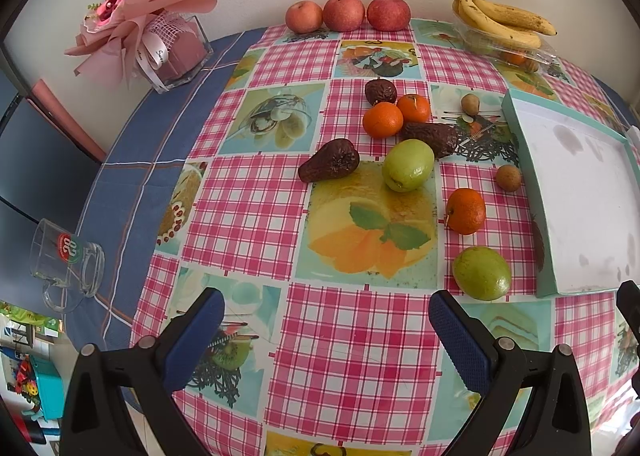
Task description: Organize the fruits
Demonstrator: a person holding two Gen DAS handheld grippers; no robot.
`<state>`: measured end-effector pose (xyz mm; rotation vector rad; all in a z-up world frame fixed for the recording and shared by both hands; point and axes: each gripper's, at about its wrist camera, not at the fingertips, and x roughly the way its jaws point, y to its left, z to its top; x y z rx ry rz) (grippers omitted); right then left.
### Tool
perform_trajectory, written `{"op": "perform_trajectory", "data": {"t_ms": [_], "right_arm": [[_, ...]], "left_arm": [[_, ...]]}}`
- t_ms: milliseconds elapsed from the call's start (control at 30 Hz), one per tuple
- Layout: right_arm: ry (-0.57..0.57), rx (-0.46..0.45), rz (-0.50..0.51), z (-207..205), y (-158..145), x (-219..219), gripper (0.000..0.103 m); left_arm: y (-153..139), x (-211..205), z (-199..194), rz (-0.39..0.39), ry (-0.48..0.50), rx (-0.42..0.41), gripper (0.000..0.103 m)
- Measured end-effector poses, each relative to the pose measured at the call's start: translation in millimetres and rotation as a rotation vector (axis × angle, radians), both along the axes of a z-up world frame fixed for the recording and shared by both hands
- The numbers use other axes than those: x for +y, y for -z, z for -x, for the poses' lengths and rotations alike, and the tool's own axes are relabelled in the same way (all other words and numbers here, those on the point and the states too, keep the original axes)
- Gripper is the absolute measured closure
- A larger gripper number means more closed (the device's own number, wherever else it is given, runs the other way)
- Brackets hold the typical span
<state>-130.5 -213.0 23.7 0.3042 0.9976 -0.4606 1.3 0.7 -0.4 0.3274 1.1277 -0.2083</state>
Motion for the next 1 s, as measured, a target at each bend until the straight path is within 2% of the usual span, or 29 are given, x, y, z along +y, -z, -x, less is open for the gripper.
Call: {"op": "perform_trajectory", "data": {"t_ms": [1000], "right_arm": [[0.001,-0.003,0.000,-0.4,1.5,2.5,0.000]], "left_arm": [[0.1,-1.9,0.5,-0.003,-0.004,0.000,0.000]]}}
